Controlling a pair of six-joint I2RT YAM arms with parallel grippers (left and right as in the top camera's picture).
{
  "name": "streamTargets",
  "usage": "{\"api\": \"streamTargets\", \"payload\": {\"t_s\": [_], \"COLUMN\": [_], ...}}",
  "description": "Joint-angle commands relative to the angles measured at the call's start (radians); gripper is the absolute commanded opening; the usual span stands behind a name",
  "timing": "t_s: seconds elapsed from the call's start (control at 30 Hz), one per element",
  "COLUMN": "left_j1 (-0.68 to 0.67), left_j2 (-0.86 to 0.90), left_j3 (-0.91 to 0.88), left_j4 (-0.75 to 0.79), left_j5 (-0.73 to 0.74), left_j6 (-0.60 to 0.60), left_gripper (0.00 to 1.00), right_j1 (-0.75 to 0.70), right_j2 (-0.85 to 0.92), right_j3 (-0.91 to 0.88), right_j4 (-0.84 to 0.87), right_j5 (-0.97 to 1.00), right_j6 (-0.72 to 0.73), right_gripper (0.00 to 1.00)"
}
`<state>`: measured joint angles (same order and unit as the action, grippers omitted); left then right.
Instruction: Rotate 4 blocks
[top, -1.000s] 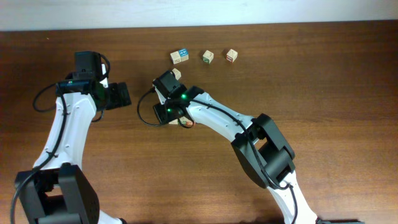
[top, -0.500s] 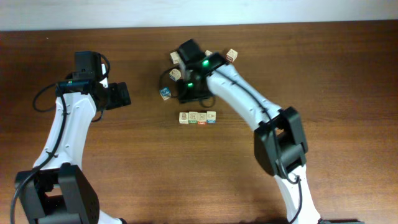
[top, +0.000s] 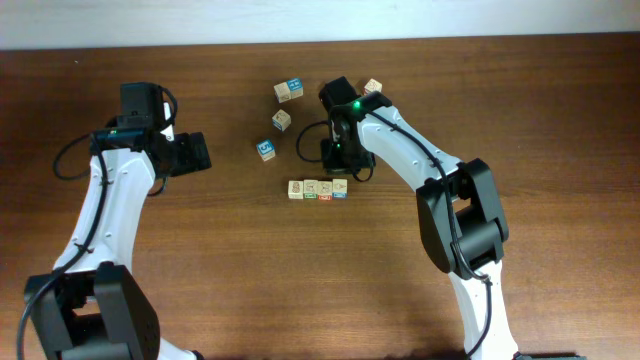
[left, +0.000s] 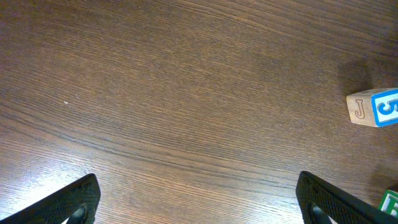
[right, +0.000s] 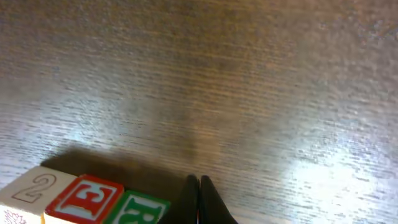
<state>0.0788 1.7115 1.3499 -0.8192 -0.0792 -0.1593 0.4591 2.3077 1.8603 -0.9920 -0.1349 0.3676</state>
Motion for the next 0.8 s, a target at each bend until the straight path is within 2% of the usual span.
{"api": "streamTargets", "payload": {"t_s": [0.0,0.63,0.77], "left_j1": [-0.002,-0.002,-0.002], "left_j2": [0.004,0.004,0.004], "left_j3": [0.012,0.012,0.012], "left_j4": [0.002,0.002,0.002], "left_j5": [-0.005,-0.005,-0.005], "left_j6": [-0.012,-0.012,-0.012], "left_gripper": [0.99,0.99,0.99], "right_j1": [0.007,0.027,-0.023], "right_j2": [0.005,0.005,-0.013], "right_j3": [-0.008,-0.008,0.043], "right_j4": [-0.011,-0.017,0.016], "right_j5": [0.015,0.016,0.015], "right_j6": [0.008,0.008,0.008], "right_gripper": [0.04,0.05,0.05]}}
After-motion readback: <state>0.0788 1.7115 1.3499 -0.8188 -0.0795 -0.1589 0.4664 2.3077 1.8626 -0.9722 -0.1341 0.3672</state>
